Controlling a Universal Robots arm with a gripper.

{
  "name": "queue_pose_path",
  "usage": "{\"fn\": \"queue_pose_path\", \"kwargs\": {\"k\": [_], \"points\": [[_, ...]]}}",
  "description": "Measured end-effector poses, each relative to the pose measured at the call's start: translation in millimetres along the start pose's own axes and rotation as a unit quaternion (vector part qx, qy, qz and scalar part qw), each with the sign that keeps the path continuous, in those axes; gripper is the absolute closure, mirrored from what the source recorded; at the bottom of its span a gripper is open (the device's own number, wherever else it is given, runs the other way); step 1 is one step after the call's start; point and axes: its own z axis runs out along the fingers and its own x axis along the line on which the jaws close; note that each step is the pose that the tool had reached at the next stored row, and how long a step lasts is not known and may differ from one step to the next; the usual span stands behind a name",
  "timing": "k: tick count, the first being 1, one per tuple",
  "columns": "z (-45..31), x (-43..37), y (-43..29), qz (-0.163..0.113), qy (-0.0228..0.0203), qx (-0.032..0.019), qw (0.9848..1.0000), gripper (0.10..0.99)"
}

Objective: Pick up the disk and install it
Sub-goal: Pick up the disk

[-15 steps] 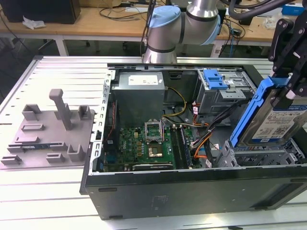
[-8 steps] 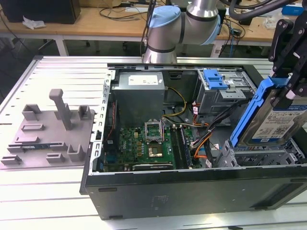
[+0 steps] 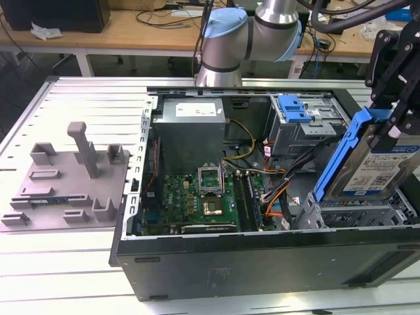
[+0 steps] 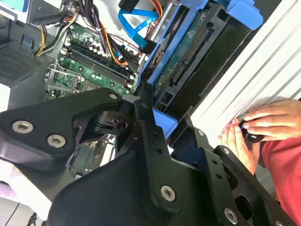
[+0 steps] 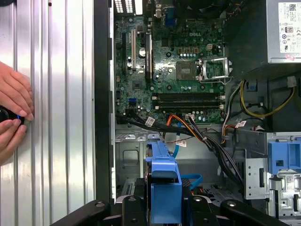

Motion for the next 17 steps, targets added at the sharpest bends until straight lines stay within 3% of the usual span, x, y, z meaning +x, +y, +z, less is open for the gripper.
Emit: {"fn": "queue_pose_path", "kwargs": {"k": [17], "points": [[17.1,0.0,-1.4,0.000,0.0000,-0.0001,1.0000,0.722]]}}
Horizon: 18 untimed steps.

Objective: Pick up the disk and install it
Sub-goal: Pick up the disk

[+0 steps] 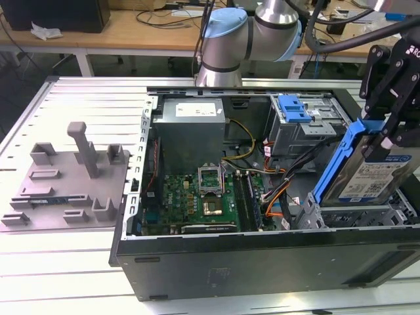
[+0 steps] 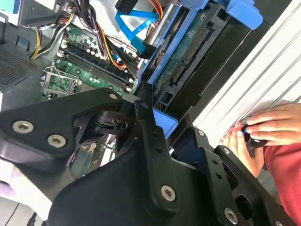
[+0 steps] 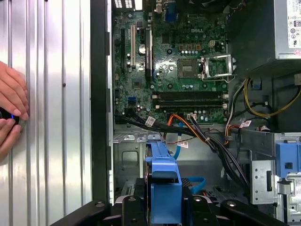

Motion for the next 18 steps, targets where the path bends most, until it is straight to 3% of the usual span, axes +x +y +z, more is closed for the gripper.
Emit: {"fn": "queue_pose_path", "kwargs": {"k": [12,18], "points": [[14.2,0.7,-0.6,0.000,0.0000,0.0000,1.0000,0.722],[26.5,1.2,-1.0,0.000,-0.0001,0.0000,1.0000,0.722]]}}
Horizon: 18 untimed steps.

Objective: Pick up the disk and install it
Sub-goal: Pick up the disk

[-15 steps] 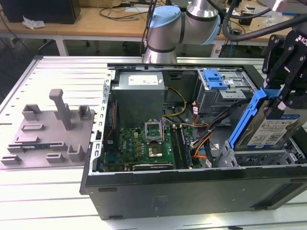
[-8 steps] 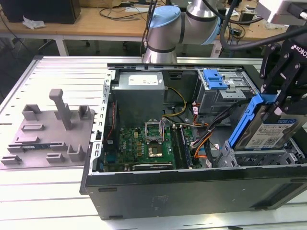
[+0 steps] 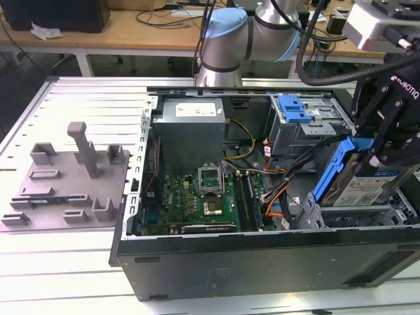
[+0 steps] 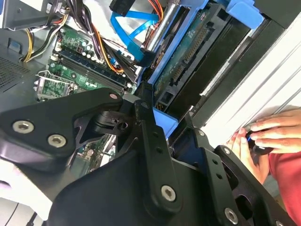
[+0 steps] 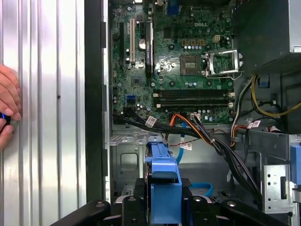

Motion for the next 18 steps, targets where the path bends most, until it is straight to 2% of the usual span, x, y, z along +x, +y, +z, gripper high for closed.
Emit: {"fn": "queue_pose_path", "kwargs": {"k": [4,5,6,7,18], "points": [[3.6,0.1,-0.2,0.000,0.0002,0.0001,1.0000,0.710],[4.1,0.1,-0.2,0.000,0.0001,0.0000,1.0000,0.651],[4.2,0.1,-0.2,0.000,0.0001,0.0000,1.0000,0.651],[4.4,0.1,-0.2,0.000,0.0001,0.0000,1.0000,0.584],[4.4,0.1,-0.2,0.000,0.0001,0.0000,1.0000,0.584]]}}
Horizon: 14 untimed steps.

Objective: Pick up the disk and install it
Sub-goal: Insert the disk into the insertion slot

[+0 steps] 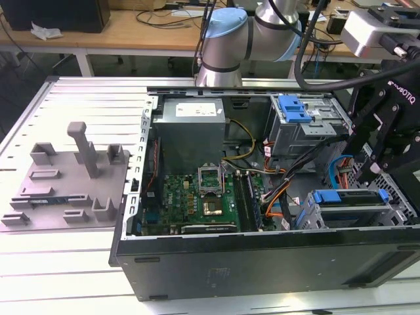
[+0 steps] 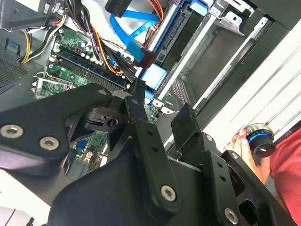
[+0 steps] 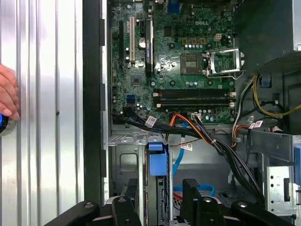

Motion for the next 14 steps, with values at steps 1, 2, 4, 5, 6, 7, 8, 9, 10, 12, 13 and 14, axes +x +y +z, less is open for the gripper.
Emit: {"fn": "queue_pose_path", "kwargs": {"k": [1,2,4,5,6,7,8,9,10,12,13,14], "points": [[0.0,0.0,0.0,0.000,0.0001,0.0000,1.0000,0.584],[0.0,0.0,0.0,0.000,0.0000,0.0000,1.0000,0.584],[0.0,0.0,0.0,0.000,0.0001,0.0000,1.0000,0.584],[0.0,0.0,0.0,0.000,0.0001,0.0000,1.0000,0.584],[0.1,-0.6,0.1,0.000,0.0006,0.0000,1.0000,0.584],[0.2,-7.7,4.9,0.000,0.0105,0.0013,0.9999,0.584],[0.3,-9.5,8.1,0.001,0.0193,0.0028,0.9998,0.584],[0.4,-12.0,9.8,0.001,0.0245,0.0030,0.9997,0.584],[0.3,-14.6,10.8,0.001,0.0290,0.0030,0.9996,0.584],[0.5,-22.3,12.0,0.000,0.0353,0.0032,0.9994,0.584],[0.7,-29.5,12.2,-0.001,0.0374,0.0033,0.9993,0.584],[0.8,-38.2,12.2,0.000,0.0397,0.0047,0.9992,0.584]]}}
